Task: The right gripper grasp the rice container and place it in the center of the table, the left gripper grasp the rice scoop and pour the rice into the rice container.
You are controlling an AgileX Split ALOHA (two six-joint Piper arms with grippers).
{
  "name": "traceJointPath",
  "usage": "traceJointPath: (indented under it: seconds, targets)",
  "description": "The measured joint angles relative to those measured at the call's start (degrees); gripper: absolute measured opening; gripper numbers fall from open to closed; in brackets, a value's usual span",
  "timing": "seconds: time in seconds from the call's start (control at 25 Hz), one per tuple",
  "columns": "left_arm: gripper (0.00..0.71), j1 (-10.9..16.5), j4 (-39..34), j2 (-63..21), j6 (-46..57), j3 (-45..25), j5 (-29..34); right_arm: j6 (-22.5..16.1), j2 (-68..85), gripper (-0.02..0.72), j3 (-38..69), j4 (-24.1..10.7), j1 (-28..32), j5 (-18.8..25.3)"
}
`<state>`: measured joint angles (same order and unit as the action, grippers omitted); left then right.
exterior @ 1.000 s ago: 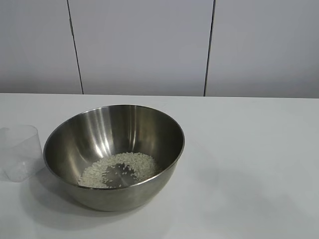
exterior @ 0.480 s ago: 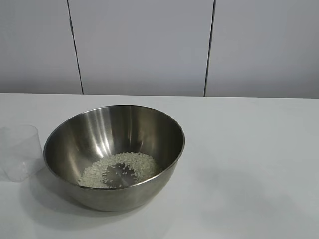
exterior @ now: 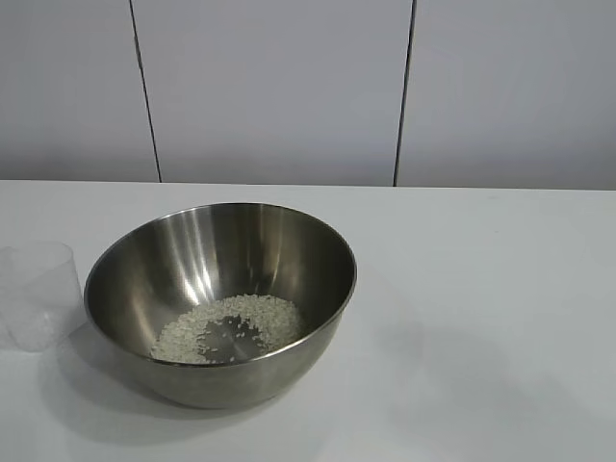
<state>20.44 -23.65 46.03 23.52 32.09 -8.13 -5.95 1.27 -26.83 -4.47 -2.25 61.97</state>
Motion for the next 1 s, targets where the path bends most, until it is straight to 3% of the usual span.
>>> traceJointPath:
  seconds: [0.24, 0.32, 0.52, 0.72, 0.84, 1.0]
  targets:
    - [0.447, -9.54, 1.18, -14.95, -3.28, 10.09, 25.2, 0.0, 0.0, 0.252, 0.0, 0.0, 0.0, 0.05]
    - [0.447, -11.56, 3.5, -19.53, -6.79, 13.33, 33.1, 0.0, 0.0, 0.252, 0.0, 0.0, 0.0, 0.05]
    - [0.447, -12.29, 14.49, -29.44, -21.82, 20.76, 56.03, 0.0, 0.0, 0.252, 0.0, 0.0, 0.0, 0.05]
    - [0.447, -12.29, 24.49, -38.71, -33.46, 23.89, 74.5, 0.0, 0.0, 0.252, 0.0, 0.0, 0.0, 0.05]
    - [0.447, -12.29, 25.99, -44.6, -34.57, 23.94, 80.73, 0.0, 0.0, 0.252, 0.0, 0.0, 0.0, 0.05]
    - [0.447, -12.34, 28.9, -47.11, -34.58, 21.53, 81.84, 0.0, 0.0, 0.252, 0.0, 0.0, 0.0, 0.05]
